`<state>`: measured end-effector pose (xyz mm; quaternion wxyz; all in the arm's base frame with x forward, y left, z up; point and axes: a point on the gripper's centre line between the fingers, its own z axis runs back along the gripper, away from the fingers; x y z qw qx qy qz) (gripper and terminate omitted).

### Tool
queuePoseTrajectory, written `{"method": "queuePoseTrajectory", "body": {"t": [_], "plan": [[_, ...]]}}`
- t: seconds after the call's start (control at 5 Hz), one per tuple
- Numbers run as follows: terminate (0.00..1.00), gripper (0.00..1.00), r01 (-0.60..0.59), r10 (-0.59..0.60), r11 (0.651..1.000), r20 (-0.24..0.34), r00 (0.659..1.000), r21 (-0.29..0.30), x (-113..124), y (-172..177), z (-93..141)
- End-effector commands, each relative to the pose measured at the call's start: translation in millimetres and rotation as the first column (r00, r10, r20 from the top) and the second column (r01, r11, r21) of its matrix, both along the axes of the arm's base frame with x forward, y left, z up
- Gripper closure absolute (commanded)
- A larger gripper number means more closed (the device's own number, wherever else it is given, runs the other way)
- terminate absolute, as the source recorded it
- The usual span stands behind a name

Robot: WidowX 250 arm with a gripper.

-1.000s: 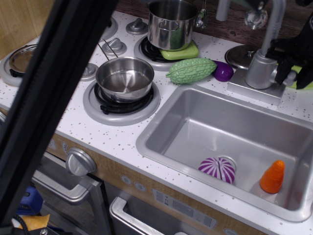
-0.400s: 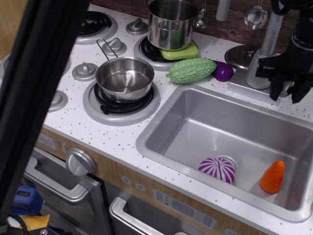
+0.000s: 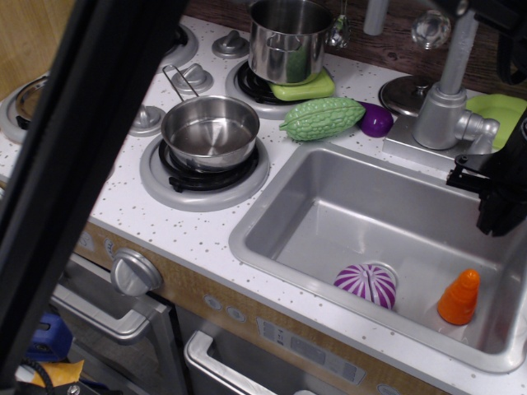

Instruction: Turn lever vertical to front

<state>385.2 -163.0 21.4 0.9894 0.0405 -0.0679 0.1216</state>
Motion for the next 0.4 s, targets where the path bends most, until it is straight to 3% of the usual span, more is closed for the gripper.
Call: {"method": "queuePoseTrajectory", "body": {"t": [0.0, 0.2], "plan": [[0.00, 0.00, 0.028, -0.032, 0.998, 0.058, 0.998, 0.059, 16.1, 4.3, 47.6], [1.00, 0.00, 0.028, -0.032, 0.998, 0.058, 0.998, 0.059, 16.1, 4.3, 47.6]]}}
